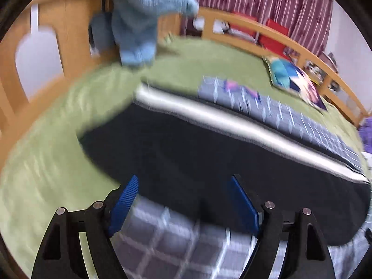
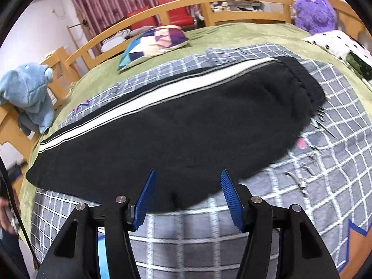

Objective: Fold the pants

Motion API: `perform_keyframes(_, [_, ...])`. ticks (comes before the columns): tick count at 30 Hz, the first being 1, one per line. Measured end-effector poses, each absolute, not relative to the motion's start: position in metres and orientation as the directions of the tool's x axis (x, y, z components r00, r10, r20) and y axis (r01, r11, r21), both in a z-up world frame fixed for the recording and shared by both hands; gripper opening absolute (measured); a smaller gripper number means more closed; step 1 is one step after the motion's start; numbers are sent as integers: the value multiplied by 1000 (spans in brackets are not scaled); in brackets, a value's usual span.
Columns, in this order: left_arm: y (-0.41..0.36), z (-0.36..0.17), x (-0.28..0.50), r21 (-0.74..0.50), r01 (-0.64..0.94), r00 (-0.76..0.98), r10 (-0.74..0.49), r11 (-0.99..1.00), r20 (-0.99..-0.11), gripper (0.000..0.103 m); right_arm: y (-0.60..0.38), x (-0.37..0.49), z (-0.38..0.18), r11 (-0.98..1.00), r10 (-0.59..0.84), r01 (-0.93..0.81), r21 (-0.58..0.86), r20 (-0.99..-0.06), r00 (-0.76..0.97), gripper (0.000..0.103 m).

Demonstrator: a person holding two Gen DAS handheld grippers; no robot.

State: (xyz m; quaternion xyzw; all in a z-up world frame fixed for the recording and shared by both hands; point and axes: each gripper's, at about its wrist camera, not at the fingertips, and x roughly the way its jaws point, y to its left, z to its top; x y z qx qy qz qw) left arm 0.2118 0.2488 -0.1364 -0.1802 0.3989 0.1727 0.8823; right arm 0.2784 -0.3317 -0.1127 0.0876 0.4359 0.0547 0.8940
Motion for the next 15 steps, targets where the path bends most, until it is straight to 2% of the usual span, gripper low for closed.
perform_keyframes(2, [250, -158, 206, -251, -432, 622, 85, 866, -778, 79, -350, 274, -119, 982, 152, -4, 190, -776, 612, 67])
perform_keyframes(6, [267, -200, 198, -478, -422, 661, -100, 770, -744, 79, -388, 272, -144, 978, 143, 35, 205, -784, 604, 67])
perform_keyframes(9, [273, -205, 201, -535, -385, 718, -120, 752, -686, 79, -420, 275, -166, 945, 190, 103, 311, -775, 603, 67])
perform_keyframes(11, [276, -209, 206, -561, -365, 734, -140, 743, -664, 79, -439, 280, -174, 892, 266, 122, 436, -723, 638, 68])
perform_keyframes(15, [293, -215, 222, -647, -373, 771, -165, 666, -615, 78, -454, 301, -177, 820, 324, 137, 555, -649, 688, 68])
